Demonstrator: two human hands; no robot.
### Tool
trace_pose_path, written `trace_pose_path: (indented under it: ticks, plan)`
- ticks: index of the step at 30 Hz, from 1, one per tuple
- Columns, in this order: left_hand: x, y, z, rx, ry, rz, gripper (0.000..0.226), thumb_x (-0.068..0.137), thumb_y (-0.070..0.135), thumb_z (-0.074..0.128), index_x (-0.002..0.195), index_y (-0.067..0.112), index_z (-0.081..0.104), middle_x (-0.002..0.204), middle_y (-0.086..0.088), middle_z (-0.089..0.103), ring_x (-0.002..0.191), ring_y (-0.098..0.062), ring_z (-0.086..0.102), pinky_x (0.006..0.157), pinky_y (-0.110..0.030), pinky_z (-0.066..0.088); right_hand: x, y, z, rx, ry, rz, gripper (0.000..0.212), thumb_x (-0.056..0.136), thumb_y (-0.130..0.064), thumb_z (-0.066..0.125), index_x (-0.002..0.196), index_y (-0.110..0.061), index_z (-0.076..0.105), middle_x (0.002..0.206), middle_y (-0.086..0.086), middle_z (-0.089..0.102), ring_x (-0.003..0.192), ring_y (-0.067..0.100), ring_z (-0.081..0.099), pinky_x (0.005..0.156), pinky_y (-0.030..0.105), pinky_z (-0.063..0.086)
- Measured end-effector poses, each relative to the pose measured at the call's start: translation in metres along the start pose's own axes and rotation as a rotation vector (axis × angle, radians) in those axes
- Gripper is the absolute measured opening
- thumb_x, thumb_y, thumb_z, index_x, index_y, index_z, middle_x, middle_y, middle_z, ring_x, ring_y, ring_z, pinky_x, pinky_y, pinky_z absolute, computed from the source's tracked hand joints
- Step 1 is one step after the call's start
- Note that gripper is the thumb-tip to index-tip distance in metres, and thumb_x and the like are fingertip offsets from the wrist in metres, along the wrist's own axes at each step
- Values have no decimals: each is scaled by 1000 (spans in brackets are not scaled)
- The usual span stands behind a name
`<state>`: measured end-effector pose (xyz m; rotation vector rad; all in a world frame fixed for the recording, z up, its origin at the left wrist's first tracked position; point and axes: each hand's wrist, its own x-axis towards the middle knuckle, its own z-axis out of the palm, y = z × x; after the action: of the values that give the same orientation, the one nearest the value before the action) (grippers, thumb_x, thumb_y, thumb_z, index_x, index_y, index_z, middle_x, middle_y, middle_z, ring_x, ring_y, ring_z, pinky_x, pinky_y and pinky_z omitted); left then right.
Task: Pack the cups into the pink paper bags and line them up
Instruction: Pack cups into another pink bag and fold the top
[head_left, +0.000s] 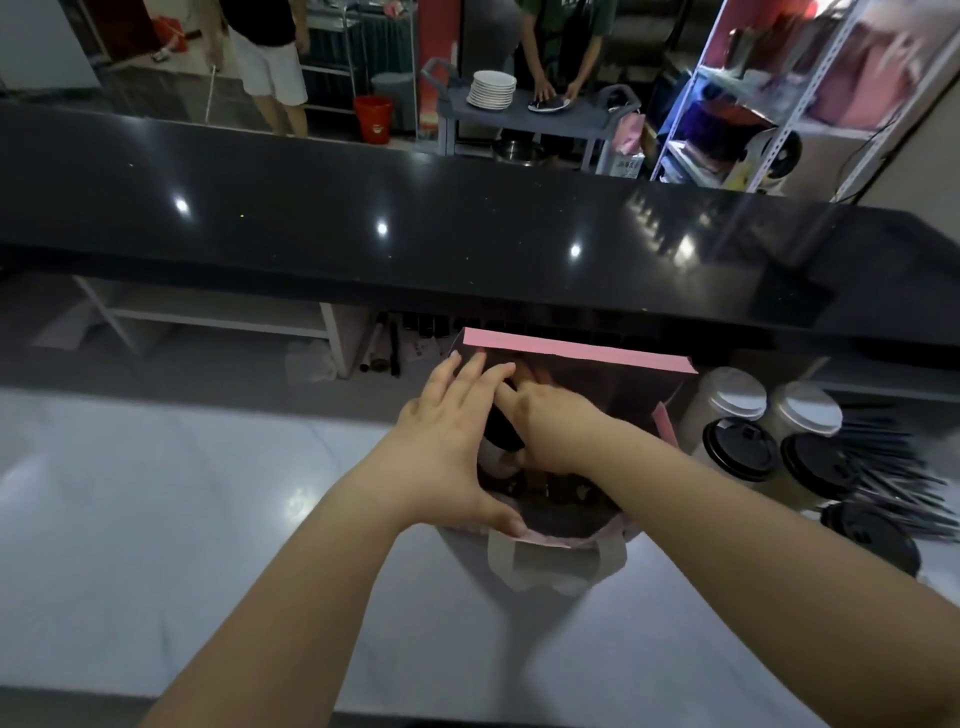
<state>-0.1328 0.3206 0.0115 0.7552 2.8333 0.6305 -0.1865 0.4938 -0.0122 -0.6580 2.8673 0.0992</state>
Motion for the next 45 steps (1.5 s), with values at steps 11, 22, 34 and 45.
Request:
trace_pose_path:
  ticks: [11,22,34,45]
  plan:
    - [-2,-7,3,53,33,-43,137,51,82,68,150,36,-15,160,17,-18,143,-5,-26,118,-46,12,-10,5,45,62,63,-35,83,82,-42,69,149,-24,22,153,13,16,137,36,23,105,48,39]
    - [-10,-14,20,55,49,-78,131,53,86,62,152,34,-6,156,23,-10,143,-5,-16,118,-39,12,-7,-4,73,230,27,12,64,98,-58,32,152,-43,0,162,-14,-11,149,19,-11,118,52,13]
    - [23,25,3,277,262,-45,53,95,60,28,141,37,42,158,5,27,145,-21,16,117,-49,9,-71,35,-38,328,-194,136,61,96,-37,55,148,-46,25,144,-3,48,124,21,50,103,39,41]
    - [79,139,42,202,254,314,40,92,46,52,127,28,58,132,1,51,124,-22,43,95,-42,37,-208,121,18,695,689,439,27,86,-10,70,107,-26,70,103,-17,67,98,0,60,86,10,42]
